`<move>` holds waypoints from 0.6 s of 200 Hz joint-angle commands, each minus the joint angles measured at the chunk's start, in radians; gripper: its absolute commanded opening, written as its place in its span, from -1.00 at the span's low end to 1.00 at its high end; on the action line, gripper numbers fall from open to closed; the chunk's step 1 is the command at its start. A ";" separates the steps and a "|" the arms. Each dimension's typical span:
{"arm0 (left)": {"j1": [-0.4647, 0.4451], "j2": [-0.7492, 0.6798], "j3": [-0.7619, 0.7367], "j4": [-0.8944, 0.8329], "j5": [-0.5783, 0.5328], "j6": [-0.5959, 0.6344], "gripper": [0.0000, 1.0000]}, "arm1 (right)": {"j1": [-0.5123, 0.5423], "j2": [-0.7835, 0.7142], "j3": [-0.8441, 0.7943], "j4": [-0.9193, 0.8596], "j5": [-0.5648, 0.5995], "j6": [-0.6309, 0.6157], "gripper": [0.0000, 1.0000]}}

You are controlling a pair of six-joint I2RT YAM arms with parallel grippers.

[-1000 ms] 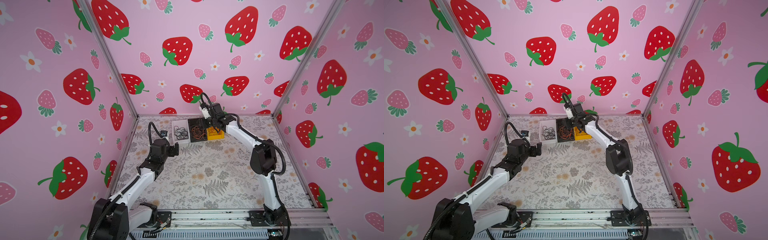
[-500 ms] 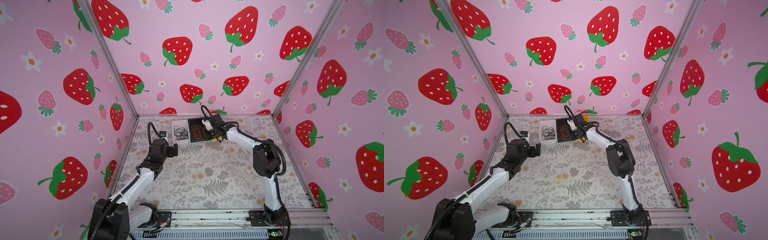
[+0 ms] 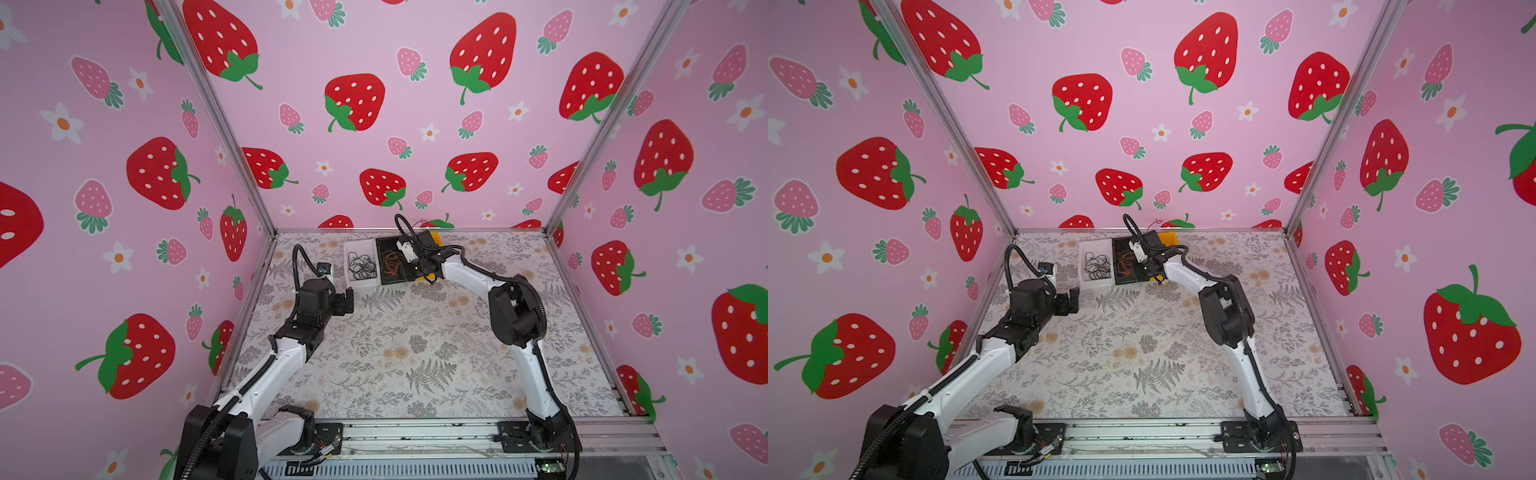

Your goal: Untangle the cables

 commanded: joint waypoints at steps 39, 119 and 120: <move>0.006 -0.011 0.019 -0.007 0.000 0.004 0.99 | 0.017 0.012 0.048 0.114 0.019 0.011 -0.63; 0.018 -0.044 0.001 -0.012 -0.007 -0.012 0.99 | 0.028 -0.069 0.050 0.058 0.111 -0.060 0.01; 0.019 -0.044 0.002 -0.012 -0.006 -0.013 0.99 | 0.029 -0.071 0.048 0.060 0.111 -0.061 0.02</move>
